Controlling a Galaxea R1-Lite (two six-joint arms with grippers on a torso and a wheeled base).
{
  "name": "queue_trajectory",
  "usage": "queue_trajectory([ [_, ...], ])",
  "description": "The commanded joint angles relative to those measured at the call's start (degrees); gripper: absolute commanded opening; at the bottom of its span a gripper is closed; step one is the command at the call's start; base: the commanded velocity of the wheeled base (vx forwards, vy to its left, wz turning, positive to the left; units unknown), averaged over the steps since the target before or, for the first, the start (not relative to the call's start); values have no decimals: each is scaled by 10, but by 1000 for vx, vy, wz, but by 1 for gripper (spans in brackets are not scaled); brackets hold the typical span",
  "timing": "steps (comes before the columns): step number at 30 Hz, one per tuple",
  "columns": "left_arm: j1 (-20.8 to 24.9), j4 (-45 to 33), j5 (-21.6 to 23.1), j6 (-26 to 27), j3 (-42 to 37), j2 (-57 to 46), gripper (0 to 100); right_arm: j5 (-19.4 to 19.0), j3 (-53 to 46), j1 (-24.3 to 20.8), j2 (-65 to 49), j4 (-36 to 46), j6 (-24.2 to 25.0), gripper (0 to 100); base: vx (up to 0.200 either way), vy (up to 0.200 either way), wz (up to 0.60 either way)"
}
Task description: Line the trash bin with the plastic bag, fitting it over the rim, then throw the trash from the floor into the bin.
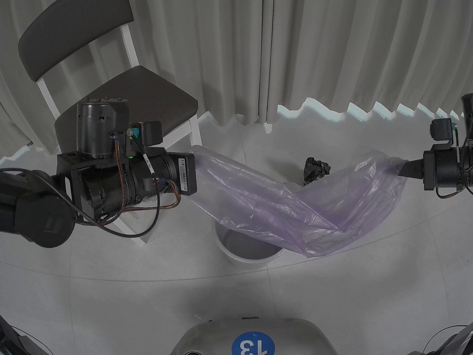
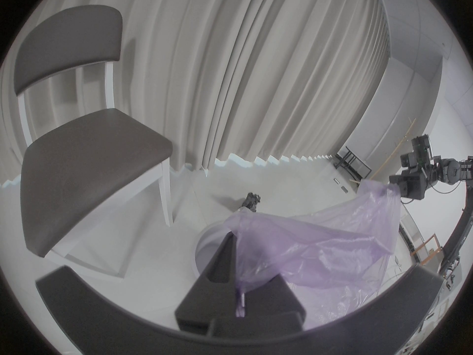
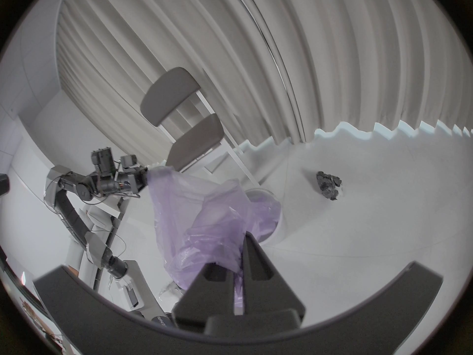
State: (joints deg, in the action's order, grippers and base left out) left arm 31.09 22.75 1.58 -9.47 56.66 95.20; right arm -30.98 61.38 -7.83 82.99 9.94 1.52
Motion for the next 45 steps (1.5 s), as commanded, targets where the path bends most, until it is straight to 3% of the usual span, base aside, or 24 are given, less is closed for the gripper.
queue_trajectory([
  [1,-7,15,5,0,-2,28,0,33,2,-6,76,-6,-20,0,0,0,0],
  [7,-24,17,26,0,2,39,0,50,4,-6,129,-40,-27,0,0,0,0],
  [11,-37,19,27,0,-1,55,0,99,-4,-20,168,-91,-20,0,0,0,0],
  [22,-39,54,27,-29,13,107,0,125,-42,-25,204,-201,-20,0,0,0,0],
  [31,-30,55,26,-32,14,133,0,120,-76,-34,207,-237,-20,0,0,0,0],
  [45,-35,107,26,-82,-12,194,0,109,-104,-31,278,-271,-20,0,0,0,0],
])
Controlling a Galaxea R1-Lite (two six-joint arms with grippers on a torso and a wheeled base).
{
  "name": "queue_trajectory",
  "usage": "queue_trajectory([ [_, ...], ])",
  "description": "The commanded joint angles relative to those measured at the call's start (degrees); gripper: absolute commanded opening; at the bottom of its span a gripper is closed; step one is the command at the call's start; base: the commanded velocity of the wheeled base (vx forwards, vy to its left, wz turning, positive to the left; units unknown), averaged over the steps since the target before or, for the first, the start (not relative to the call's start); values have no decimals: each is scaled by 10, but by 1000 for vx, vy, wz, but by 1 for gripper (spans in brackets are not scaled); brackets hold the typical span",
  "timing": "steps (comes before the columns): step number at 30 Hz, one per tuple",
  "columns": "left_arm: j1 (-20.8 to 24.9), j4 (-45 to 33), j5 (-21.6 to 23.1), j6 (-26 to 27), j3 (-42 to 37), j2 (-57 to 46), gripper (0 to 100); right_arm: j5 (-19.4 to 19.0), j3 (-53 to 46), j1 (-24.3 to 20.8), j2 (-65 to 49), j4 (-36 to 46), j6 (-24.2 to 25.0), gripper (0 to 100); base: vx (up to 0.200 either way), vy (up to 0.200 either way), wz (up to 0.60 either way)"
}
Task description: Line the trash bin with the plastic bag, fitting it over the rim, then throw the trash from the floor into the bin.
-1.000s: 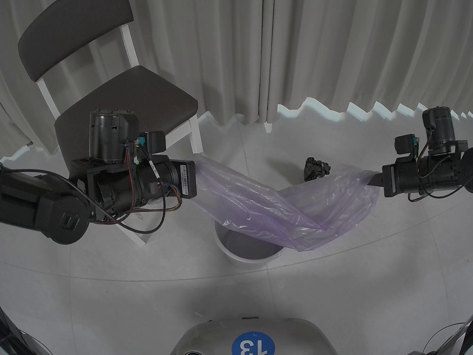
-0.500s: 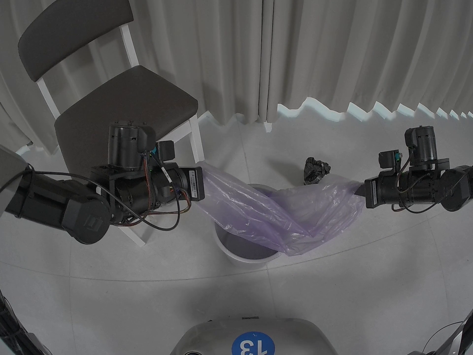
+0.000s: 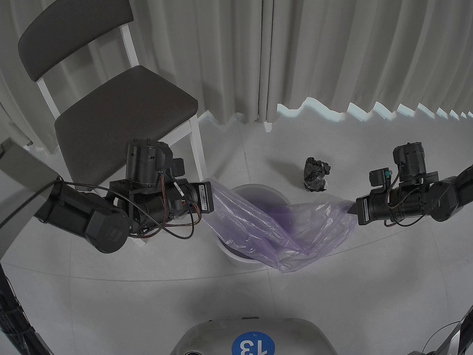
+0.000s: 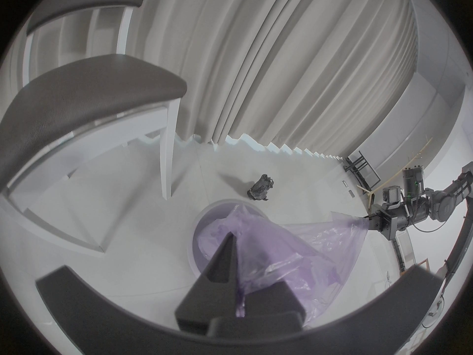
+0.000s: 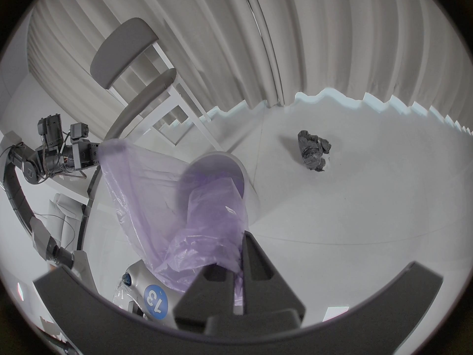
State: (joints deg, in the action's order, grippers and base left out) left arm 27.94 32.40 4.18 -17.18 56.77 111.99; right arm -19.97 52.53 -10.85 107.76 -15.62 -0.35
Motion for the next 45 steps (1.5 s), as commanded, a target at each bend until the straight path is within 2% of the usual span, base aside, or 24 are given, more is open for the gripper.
queue_trajectory([
  [1,-3,18,0,-8,-18,30,0,-1,-21,0,36,-25,-1,0,0,0,0],
  [7,-13,74,4,-16,-62,51,0,0,-67,-2,66,-105,0,0,0,0,0],
  [12,-16,89,20,-16,-75,60,0,0,-69,-5,76,-110,0,0,0,0,0],
  [25,-30,90,21,-14,-72,82,0,0,-58,-9,101,-111,2,0,0,0,0],
  [29,-41,90,22,-13,-62,100,0,1,-31,-9,132,-112,6,0,0,0,0],
  [36,-54,90,21,-13,-25,142,0,0,44,-8,193,-110,49,0,0,0,0],
  [45,-43,89,14,-15,-11,157,0,2,160,13,274,-104,87,0,0,0,0],
])
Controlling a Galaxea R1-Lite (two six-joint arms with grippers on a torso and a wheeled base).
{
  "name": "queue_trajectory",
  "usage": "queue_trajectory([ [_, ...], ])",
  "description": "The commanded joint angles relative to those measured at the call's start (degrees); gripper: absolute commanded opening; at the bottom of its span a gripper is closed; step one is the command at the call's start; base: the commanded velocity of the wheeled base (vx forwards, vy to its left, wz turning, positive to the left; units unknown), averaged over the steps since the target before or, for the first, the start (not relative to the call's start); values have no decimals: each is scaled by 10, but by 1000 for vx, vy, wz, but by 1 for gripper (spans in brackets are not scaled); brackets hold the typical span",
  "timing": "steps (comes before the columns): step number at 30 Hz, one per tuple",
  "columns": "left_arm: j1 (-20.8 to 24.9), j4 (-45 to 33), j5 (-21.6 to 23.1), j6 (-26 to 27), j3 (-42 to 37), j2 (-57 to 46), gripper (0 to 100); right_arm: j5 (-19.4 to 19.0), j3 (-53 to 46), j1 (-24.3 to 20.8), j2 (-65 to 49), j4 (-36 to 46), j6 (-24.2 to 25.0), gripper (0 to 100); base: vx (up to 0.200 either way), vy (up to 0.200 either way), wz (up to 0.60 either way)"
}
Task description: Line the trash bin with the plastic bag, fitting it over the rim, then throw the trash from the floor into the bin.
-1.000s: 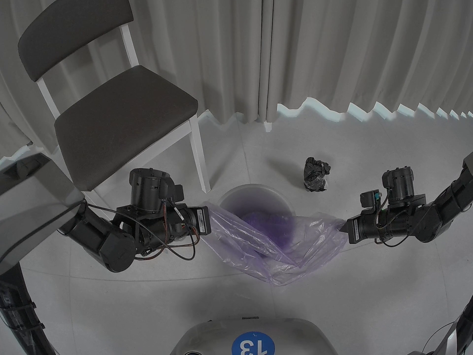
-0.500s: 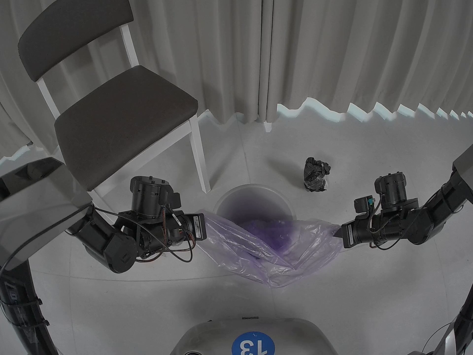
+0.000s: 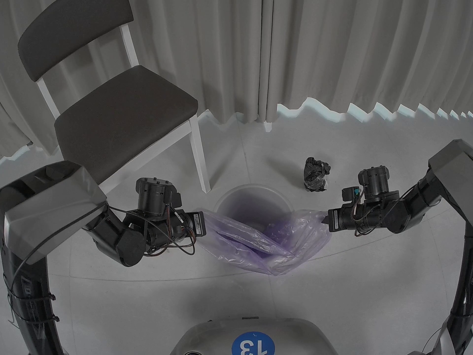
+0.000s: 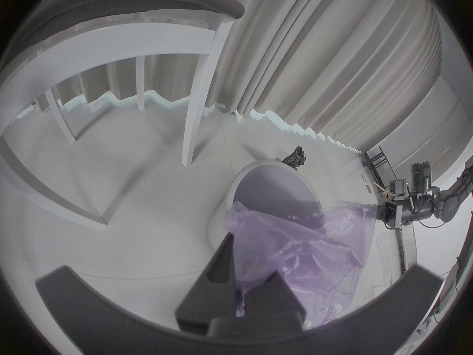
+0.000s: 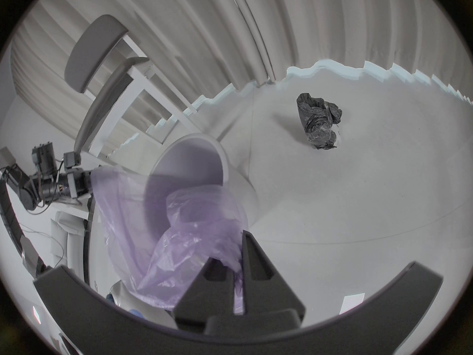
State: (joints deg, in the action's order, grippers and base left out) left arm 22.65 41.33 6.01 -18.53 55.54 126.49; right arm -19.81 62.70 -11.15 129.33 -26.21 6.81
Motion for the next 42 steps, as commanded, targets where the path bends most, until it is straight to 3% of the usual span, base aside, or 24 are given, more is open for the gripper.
queue_trajectory([
  [1,16,0,-7,-3,-1,10,0,0,69,20,65,3,21,0,0,0,0],
  [12,30,-9,-22,-5,-75,-57,0,0,89,46,61,55,22,0,0,0,0],
  [22,-6,-3,-16,-1,-69,-26,0,1,23,-4,31,49,23,0,0,0,0],
  [28,-29,-7,-15,1,-10,17,0,4,16,-28,32,45,24,0,0,0,0],
  [42,11,-27,-16,2,46,46,0,1,22,36,32,45,23,0,0,0,0],
])
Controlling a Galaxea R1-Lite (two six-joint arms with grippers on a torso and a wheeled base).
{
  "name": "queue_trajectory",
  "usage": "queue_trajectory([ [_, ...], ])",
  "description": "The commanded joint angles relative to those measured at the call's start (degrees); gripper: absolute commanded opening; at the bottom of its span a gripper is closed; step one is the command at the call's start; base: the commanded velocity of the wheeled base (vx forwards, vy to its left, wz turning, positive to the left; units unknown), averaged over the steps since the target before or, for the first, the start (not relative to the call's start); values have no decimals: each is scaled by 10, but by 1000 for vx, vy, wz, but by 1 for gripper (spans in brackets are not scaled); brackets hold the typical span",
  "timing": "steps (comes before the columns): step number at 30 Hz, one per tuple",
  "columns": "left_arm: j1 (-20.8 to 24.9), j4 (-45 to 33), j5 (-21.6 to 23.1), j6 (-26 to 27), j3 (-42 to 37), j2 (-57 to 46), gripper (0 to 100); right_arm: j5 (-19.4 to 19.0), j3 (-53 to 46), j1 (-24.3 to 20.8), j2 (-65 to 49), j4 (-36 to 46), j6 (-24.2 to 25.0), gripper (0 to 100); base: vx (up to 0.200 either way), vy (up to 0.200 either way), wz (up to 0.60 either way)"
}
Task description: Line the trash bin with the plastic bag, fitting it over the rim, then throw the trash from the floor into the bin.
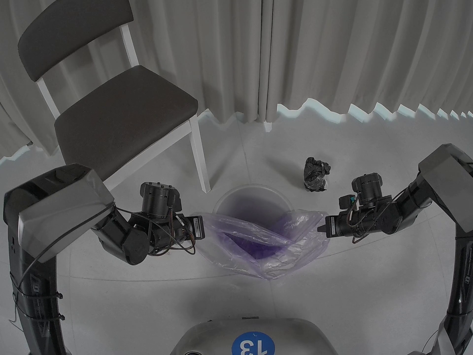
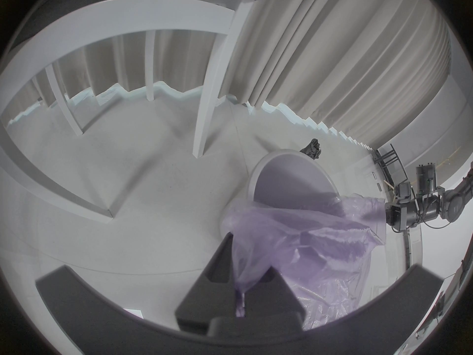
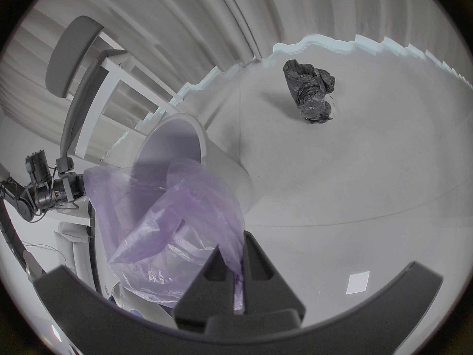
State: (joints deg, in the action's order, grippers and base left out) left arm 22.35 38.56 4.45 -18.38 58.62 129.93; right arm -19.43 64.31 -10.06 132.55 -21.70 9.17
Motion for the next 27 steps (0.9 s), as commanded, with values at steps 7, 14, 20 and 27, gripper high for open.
queue_trajectory([
  [7,15,-3,-7,-1,58,33,0,-7,31,36,4,0,1,0,0,0,0],
  [14,8,-2,-8,0,32,25,0,-7,27,25,4,0,0,0,0,0,0],
  [20,-17,-3,-8,1,30,22,0,-4,21,7,5,0,1,0,0,0,0],
  [27,-32,-5,-7,1,49,31,0,-3,21,-6,1,0,0,0,0,0,0],
])
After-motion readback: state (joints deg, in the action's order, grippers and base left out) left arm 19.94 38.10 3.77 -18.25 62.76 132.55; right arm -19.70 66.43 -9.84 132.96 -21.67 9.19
